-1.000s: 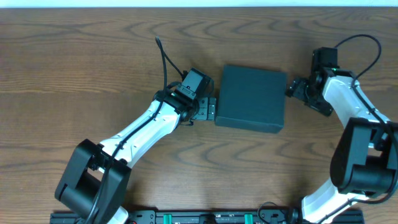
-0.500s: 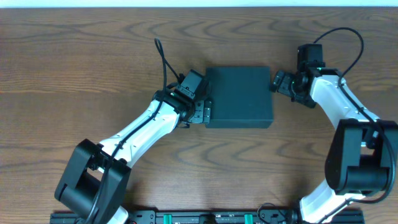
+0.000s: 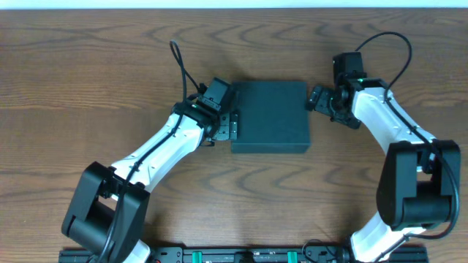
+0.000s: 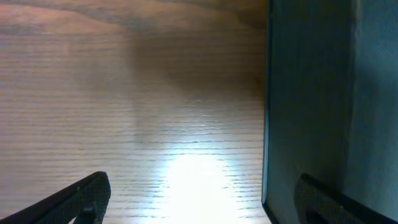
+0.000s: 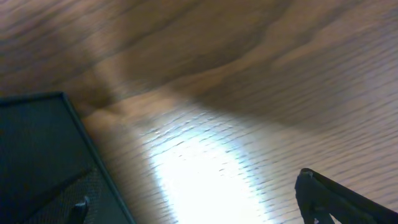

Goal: Pack container
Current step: 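Push the box from both sides with both grippers to center it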

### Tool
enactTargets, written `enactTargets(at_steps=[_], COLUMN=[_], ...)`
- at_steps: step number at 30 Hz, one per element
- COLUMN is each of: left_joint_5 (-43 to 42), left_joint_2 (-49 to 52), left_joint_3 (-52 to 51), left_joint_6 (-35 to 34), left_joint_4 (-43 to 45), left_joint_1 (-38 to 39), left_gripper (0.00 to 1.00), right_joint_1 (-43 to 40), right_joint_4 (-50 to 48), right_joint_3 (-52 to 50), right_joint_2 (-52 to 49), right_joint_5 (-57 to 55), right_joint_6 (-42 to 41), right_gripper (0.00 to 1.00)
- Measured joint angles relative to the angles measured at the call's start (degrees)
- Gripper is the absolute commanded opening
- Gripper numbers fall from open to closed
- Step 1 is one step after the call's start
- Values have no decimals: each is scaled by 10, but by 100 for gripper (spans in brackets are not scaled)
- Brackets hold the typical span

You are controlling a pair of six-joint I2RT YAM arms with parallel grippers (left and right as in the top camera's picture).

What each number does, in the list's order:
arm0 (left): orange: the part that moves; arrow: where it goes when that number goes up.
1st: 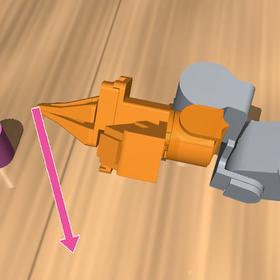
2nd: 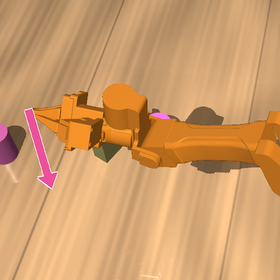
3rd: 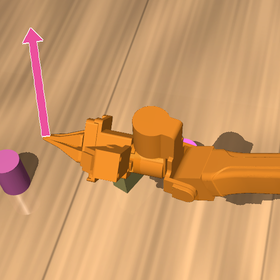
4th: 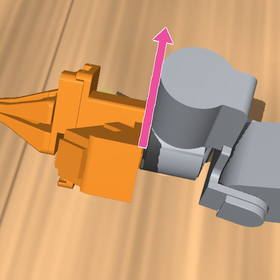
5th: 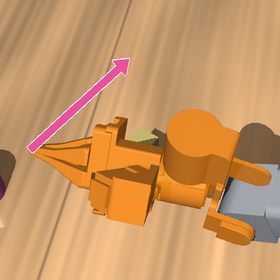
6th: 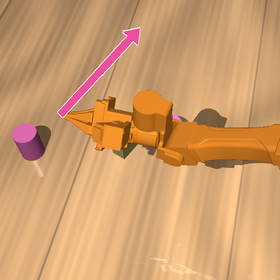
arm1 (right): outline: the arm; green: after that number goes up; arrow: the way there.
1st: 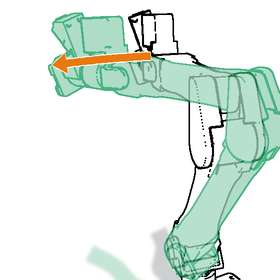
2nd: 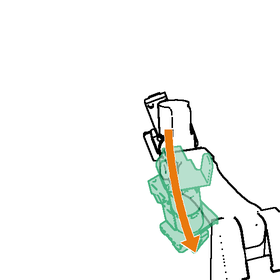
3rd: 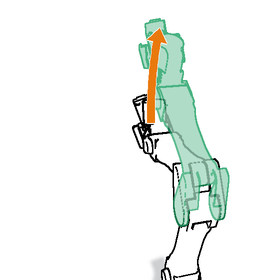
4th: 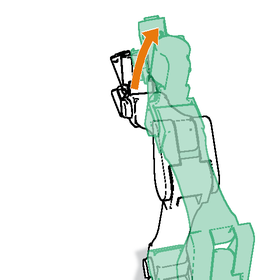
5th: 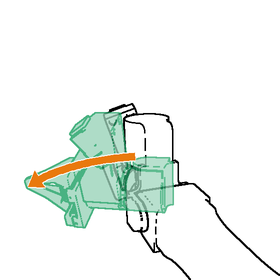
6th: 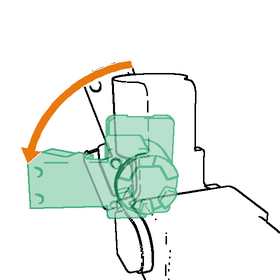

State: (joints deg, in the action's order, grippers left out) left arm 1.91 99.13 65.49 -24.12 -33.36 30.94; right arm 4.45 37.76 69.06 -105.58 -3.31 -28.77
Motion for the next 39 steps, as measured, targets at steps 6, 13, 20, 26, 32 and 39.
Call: enactTargets(at_steps=[6, 13, 20, 26, 32, 39], left_joint_5=[5, 15, 18, 22, 31, 34], left_joint_2=[0, 0, 0, 0, -1, -2], left_joint_3=[0, 0, 0, 0, 0, 0], left_joint_6=[2, 18, 35, 52, 63, 66], left_joint_4=[-14, -24, -29, -30, -31, -33], left_joint_1=[-12, -35, -63, -77, -90, -92], left_gripper=[95, 96, 96, 96, 96, 95], right_joint_1=[28, 60, 92, 109, 125, 129], right_joint_4=[-15, -19, -19, -16, -16, -15], right_joint_3=[0, 0, 2, 2, 2, 2], right_joint_2=[0, 0, 1, 2, 4, 4], right_joint_5=[-14, -32, -43, -50, -57, -57], right_joint_6=[-21, -52, -75, -92, -101, -109], right_gripper=[99, 99, 99, 99, 99, 99])
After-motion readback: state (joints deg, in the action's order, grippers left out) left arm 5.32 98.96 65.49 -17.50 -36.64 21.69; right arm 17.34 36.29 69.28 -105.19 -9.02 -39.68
